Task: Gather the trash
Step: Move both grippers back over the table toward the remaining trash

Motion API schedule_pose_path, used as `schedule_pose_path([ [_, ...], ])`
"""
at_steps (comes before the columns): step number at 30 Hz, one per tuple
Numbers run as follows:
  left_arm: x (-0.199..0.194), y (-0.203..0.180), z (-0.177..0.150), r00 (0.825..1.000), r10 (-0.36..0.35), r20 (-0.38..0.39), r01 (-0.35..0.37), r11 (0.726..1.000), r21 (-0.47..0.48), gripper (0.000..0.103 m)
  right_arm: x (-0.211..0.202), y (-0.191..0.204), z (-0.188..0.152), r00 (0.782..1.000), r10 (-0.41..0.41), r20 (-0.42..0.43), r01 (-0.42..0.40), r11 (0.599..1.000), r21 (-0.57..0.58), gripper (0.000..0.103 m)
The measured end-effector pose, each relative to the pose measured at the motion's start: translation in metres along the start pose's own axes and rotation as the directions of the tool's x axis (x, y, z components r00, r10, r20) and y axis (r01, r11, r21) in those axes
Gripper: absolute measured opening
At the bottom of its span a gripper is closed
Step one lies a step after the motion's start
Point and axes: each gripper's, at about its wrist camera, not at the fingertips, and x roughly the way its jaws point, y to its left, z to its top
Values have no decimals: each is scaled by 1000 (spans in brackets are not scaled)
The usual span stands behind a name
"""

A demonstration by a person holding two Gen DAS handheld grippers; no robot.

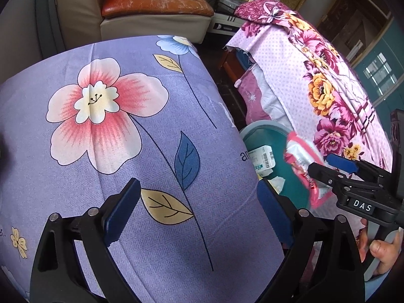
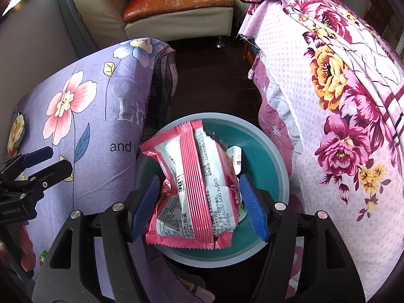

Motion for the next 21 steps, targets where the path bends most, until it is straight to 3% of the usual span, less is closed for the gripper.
schedule_pose_path([
  [4, 2, 1, -1, 1000, 1, -4, -1, 1000, -4, 94, 0, 0, 0, 1000, -3, 0, 3, 1000, 6, 76],
  [13, -4, 6, -7, 1000, -4, -3, 4, 1000, -12, 95, -7, 8, -8, 1000, -27, -12, 27, 1000, -9, 83],
  [21, -26, 12, -22, 1000, 2, 11, -2, 1000, -12, 95, -24, 21, -20, 1000, -27, -2, 27, 999, -19, 84],
])
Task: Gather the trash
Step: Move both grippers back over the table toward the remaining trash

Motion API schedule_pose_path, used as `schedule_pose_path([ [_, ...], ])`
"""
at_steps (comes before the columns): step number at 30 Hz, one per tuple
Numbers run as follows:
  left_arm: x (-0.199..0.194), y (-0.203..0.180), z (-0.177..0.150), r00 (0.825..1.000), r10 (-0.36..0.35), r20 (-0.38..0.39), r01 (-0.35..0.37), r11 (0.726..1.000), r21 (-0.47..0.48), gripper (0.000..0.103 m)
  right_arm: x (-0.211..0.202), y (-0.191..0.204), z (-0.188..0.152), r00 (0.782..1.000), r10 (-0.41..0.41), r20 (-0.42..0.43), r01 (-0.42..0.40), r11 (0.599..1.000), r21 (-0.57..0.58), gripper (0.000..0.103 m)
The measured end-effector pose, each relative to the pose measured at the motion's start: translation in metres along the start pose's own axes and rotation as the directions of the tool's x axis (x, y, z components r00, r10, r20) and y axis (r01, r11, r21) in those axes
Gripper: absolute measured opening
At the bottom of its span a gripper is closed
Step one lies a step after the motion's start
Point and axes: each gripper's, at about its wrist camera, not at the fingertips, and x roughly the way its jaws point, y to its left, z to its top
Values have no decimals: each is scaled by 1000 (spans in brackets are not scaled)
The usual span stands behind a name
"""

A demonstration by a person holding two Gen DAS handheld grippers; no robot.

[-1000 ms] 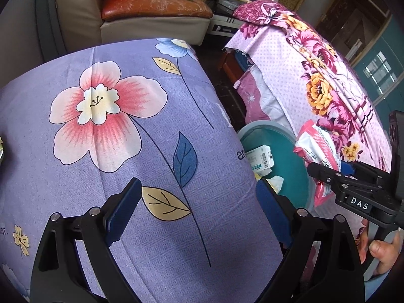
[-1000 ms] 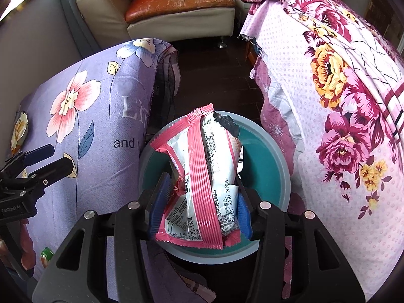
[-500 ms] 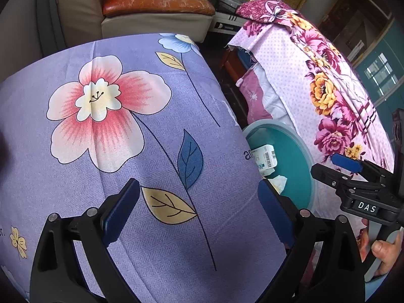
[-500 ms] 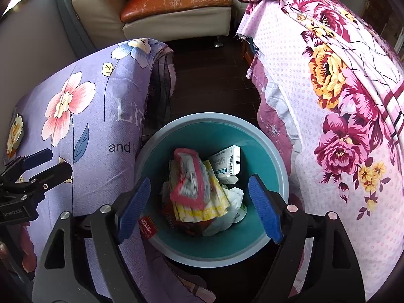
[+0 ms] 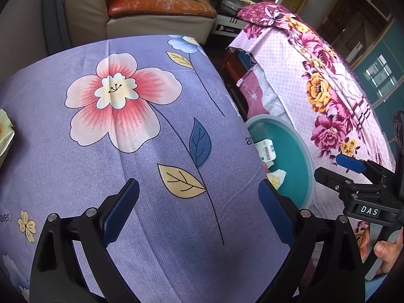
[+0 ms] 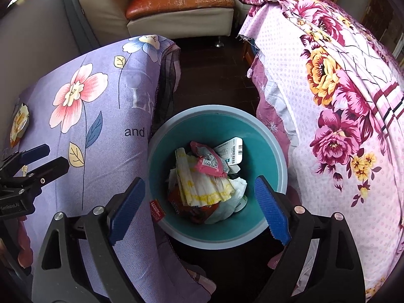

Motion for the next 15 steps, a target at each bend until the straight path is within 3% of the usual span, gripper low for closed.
schedule_pose_path([
  [15, -46, 23, -34, 999, 19, 35, -18, 999, -31, 96, -37, 35, -28, 999, -17, 29, 19, 998, -55, 84],
])
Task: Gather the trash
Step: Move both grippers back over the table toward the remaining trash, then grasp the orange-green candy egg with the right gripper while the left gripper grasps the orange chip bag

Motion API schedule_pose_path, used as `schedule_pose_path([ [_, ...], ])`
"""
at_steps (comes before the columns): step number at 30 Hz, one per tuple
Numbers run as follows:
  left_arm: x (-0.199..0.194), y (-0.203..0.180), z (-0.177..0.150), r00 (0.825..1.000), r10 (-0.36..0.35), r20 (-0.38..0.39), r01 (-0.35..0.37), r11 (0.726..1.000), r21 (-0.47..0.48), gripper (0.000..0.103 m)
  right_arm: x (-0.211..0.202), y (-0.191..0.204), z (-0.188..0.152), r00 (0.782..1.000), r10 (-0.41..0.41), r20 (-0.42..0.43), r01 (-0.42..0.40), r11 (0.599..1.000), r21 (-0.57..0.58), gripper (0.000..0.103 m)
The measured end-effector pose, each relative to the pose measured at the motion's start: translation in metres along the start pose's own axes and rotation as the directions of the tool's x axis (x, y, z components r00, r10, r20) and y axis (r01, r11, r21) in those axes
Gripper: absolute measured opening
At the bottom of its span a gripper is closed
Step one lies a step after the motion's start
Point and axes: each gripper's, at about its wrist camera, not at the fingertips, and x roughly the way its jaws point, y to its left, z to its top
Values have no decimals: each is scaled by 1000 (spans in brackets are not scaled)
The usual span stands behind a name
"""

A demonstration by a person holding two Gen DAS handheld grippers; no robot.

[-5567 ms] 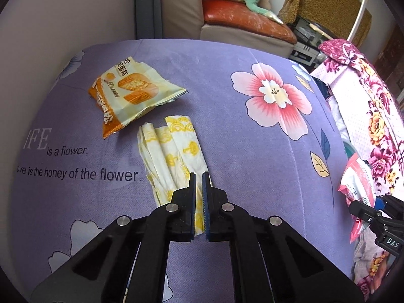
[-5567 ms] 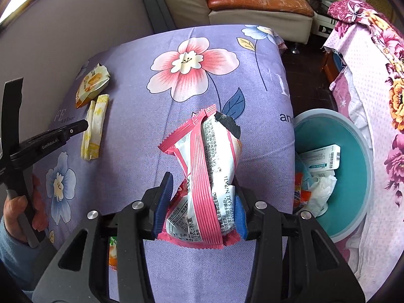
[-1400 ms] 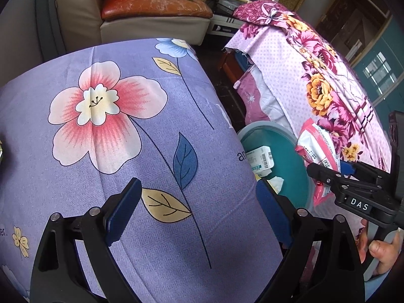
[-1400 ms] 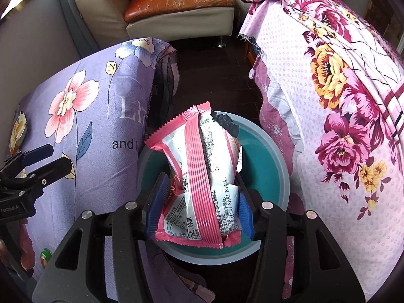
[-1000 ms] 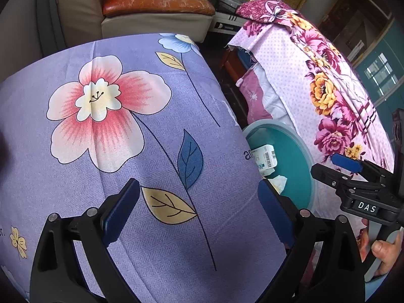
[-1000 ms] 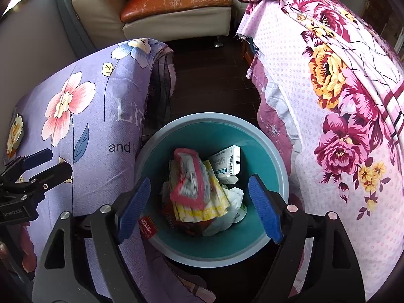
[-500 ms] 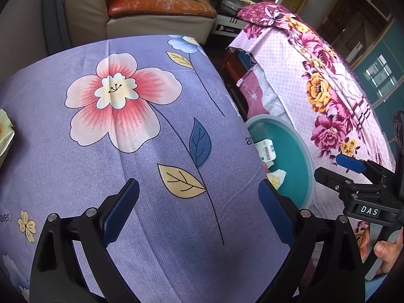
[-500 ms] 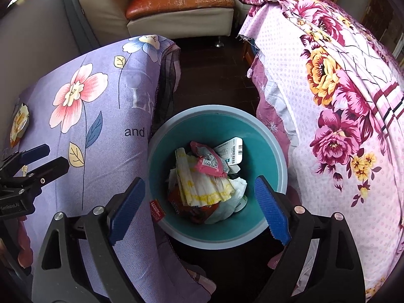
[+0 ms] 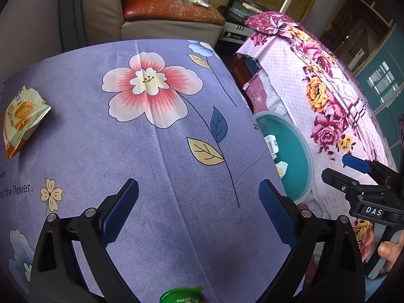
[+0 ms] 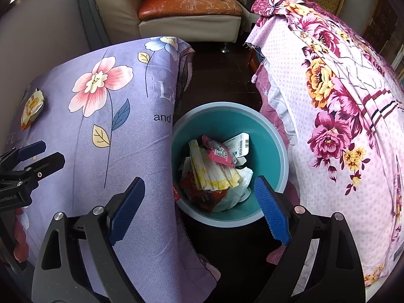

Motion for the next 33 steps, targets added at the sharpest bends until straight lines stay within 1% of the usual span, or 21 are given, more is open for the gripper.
schedule_pose_path([
  [9, -27, 17, -26, 1000, 22, 19, -22, 1000, -4, 96, -20, 36, -20, 1000, 7, 3, -7, 997, -76, 84],
  [12, -35, 29, -36, 999, 36, 22, -36, 999, -10, 96, -22, 54, -30, 999, 41, -33, -45, 993, -112, 84],
  [14, -40, 39, -43, 999, 48, 23, -47, 999, -20, 96, -21, 67, -37, 995, 82, -65, -90, 988, -129, 84],
  [16, -44, 52, -52, 998, 63, 24, -62, 998, -32, 96, -20, 82, -45, 991, 103, -90, -116, 981, -156, 84],
  [19, -50, 74, -65, 996, 86, 19, -85, 994, -65, 96, -17, 110, -60, 982, 139, -126, -163, 966, -201, 84],
  [23, -58, 105, -81, 994, 113, 12, -111, 987, -118, 96, -10, 147, -80, 963, 197, -182, -237, 942, -238, 84],
  [26, -63, 127, -92, 991, 130, 7, -127, 979, -160, 96, -3, 168, -90, 953, 209, -219, -259, 937, -233, 84],
  [29, -69, 145, -101, 990, 138, 7, -133, 970, -202, 96, 1, 181, -97, 935, 247, -254, -301, 932, -202, 84],
  [31, -73, 156, -106, 990, 141, 9, -136, 966, -222, 96, 1, 187, -100, 931, 257, -258, -311, 930, -197, 84],
  [33, -76, 163, -109, 989, 147, 10, -140, 962, -236, 96, 1, 194, -103, 934, 251, -255, -306, 929, -206, 84],
])
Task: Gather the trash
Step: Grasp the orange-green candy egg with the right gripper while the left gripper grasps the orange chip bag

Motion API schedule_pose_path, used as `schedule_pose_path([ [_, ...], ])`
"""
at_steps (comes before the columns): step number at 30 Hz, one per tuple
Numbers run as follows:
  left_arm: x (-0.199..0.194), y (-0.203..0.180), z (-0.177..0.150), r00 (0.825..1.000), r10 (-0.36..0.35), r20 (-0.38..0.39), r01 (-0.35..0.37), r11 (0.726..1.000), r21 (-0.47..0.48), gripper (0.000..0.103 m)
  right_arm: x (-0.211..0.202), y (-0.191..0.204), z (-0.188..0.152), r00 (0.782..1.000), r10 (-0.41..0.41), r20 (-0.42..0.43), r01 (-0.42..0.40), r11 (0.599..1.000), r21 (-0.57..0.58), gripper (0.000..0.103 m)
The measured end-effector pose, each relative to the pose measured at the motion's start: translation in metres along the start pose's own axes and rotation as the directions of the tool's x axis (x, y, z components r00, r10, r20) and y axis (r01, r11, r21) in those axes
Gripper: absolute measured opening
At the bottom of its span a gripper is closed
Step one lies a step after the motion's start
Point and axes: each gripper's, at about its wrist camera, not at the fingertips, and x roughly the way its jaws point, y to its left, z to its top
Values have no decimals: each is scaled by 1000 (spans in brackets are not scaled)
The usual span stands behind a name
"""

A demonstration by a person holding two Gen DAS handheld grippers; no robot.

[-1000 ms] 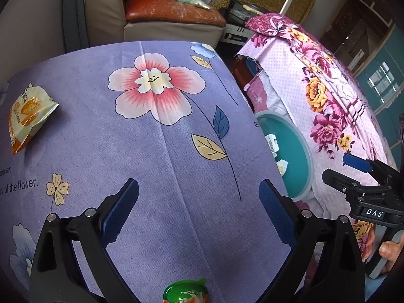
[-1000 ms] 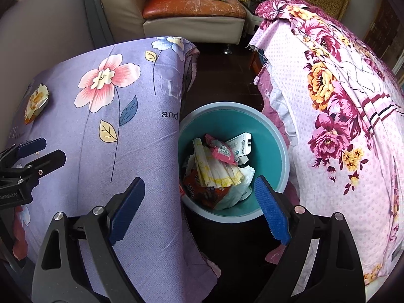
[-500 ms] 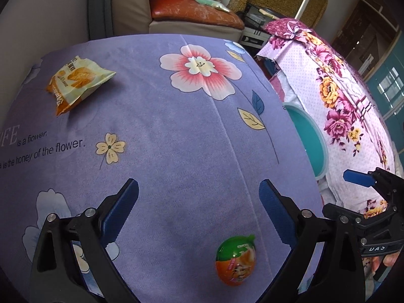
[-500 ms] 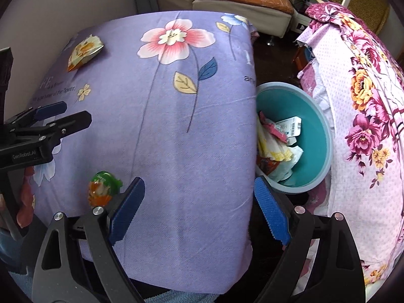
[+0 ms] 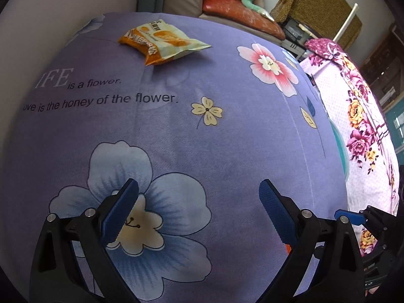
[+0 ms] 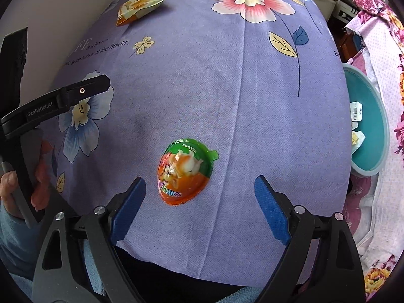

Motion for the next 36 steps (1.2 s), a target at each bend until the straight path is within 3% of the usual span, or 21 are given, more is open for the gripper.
schedule_pose_path([
  [3, -2, 10, -1, 1000, 5, 1, -5, 1000, -20, 96, 5, 9, -1, 1000, -22, -1, 22, 1000, -22, 82],
  [6, -2, 15, -1, 1000, 4, 1, -4, 999, -39, 96, 12, 18, 0, 999, -51, -2, 51, 997, -51, 74],
  [8, -2, 17, -1, 1000, 5, 3, -4, 999, -44, 96, 17, 22, 2, 998, -66, -7, 66, 996, -63, 64],
  [11, -1, 17, 0, 1000, 6, 3, -6, 999, -45, 96, 24, 27, 3, 997, -72, -21, 70, 995, -77, 61],
  [14, 2, 16, 2, 1000, 9, -1, -9, 999, -47, 96, 29, 31, 5, 997, -76, -18, 74, 993, -96, 44],
  [27, 24, 13, 30, 999, 32, -23, -33, 997, -63, 96, 13, 13, 64, 996, -59, 61, 64, 994, -83, 44],
  [32, 37, 18, 61, 998, 51, -24, -53, 996, -76, 96, 15, -2, 95, 995, -52, 79, 59, 995, -79, 44],
  [36, 45, 31, 98, 998, 59, -9, -60, 988, -139, 96, 23, -11, 122, 995, -48, 89, 55, 996, -69, 44],
])
